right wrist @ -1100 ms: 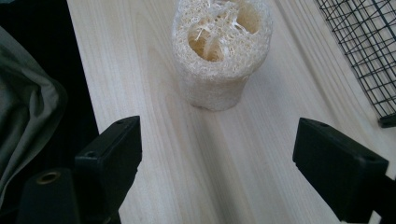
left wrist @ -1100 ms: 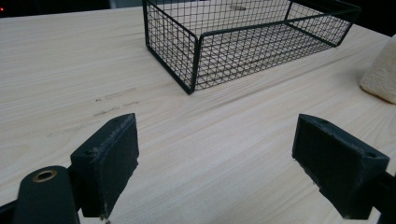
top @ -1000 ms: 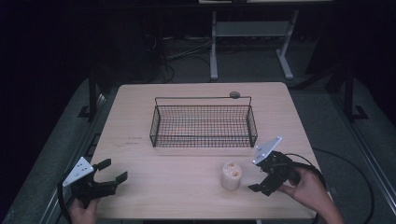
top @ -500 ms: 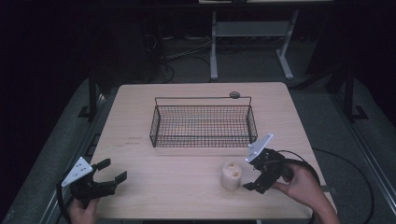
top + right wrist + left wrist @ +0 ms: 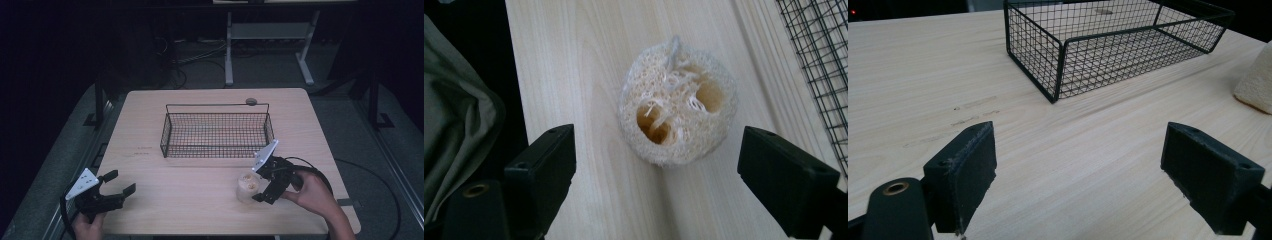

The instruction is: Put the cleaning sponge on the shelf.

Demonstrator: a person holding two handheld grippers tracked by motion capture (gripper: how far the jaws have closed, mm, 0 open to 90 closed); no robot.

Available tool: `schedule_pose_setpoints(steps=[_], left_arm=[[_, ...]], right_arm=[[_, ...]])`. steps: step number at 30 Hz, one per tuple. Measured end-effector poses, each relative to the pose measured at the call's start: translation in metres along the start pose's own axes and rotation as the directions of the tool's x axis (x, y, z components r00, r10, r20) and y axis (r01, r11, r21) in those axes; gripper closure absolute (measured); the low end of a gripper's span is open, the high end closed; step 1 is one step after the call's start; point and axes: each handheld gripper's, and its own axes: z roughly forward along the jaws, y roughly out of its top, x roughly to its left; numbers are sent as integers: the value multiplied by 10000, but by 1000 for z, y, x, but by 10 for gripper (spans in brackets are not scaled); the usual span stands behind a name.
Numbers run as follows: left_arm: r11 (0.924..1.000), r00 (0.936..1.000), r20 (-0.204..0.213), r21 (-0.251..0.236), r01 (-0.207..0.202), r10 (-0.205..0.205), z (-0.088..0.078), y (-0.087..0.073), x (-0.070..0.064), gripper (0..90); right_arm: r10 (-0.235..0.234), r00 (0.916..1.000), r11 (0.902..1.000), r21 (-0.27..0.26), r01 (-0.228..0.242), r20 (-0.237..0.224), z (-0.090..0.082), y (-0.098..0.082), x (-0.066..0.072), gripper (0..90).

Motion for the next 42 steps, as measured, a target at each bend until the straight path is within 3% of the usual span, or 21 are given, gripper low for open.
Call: schedule_pose_setpoints(steps=[35, 42], left_arm=[[9999, 10000, 24, -125, 83, -83, -1, 0, 0, 138], [9999, 10000, 4, -136, 83, -83, -2, 1, 0, 138]], right_arm=[[-20, 9995, 9958, 914, 48, -307, 20, 21, -16, 157], [51, 9993, 9950, 994, -14, -371, 23, 23, -19, 206]])
